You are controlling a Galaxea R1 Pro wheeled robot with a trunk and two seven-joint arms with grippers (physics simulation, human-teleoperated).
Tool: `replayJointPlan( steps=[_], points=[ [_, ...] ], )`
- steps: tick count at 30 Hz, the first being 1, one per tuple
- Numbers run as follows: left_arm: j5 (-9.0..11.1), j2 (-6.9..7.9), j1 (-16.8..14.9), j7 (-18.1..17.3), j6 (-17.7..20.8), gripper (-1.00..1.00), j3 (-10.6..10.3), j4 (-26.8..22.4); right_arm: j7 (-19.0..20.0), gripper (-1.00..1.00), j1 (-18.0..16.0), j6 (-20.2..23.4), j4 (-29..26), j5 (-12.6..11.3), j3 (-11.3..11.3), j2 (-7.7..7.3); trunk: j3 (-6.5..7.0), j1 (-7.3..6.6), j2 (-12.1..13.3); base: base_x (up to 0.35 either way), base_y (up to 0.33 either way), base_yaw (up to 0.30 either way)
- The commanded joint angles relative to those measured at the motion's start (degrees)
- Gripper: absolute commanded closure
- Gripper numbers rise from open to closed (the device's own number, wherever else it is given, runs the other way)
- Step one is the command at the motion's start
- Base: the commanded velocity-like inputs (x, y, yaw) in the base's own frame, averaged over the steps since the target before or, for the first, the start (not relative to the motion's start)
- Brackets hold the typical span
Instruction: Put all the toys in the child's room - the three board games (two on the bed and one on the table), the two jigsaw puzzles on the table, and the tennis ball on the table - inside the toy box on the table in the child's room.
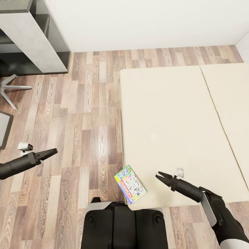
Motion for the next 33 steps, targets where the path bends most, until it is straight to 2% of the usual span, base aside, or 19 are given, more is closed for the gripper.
replayJointPlan(
  steps=[1, 6, 10, 20, 25, 26, 28, 33],
  points=[
    [0.03, 0.01, 0.0, -0.18, 0.6, -1.0, 0.03, 0.0, 0.13, -1.0, 0.0, 0.53, -0.01, -0.24, -0.02, 0.0, 0.02, 0.04, -0.08, 0.0, 0.0, 0.0],
    [-0.15, 0.35, 5.06, -0.27, -1.14, -1.0, 2.58, 0.0, 1.46, -1.0, 1.61, -2.88, -0.81, -0.21, -0.54, 0.06, 0.44, 0.04, -0.08, 0.0, 0.0, 0.0],
    [-0.18, 0.47, 7.38, -0.55, -3.27, -1.0, 3.95, -0.16, 2.05, -1.0, 1.97, -3.8, -0.98, -0.18, -0.67, 0.08, 0.81, 0.04, -0.08, 0.0, 0.0, 0.0],
    [-1.38, 0.71, 8.23, -0.35, -4.21, -1.0, 4.41, -0.32, 2.46, -1.0, 2.08, -5.08, -0.96, -0.1, -0.78, 0.07, 1.73, 0.04, -0.08, 0.0, 0.0, 0.0],
    [-4.06, 0.75, 8.27, -0.31, -4.21, -1.0, 4.49, -0.34, 2.5, -1.0, 2.12, -5.64, -0.96, -0.08, -0.79, 0.02, 2.2, 0.04, -0.08, 0.0, 0.0, 0.0],
    [-4.06, 0.75, 8.27, -0.31, -4.21, -1.0, 4.49, -0.34, 2.5, -1.0, 2.12, -5.64, -0.96, -0.08, -0.79, 0.02, 2.29, 0.04, -0.08, 0.0, 0.0, 0.0],
    [-5.64, 0.74, 8.25, -0.41, -4.16, -1.0, 4.56, -0.34, 2.54, -1.0, 2.15, -5.8, -0.96, -0.1, -0.8, 0.01, 2.48, 0.04, -0.08, 0.0, 0.0, 0.0],
    [-6.99, 0.71, 8.23, -0.61, -4.13, -1.0, 4.57, -0.34, 2.52, -1.0, 2.17, -6.3, -0.96, -0.14, -0.8, 0.0, 2.94, 0.04, -0.08, 0.0, 0.0, 0.0]
  ],
)
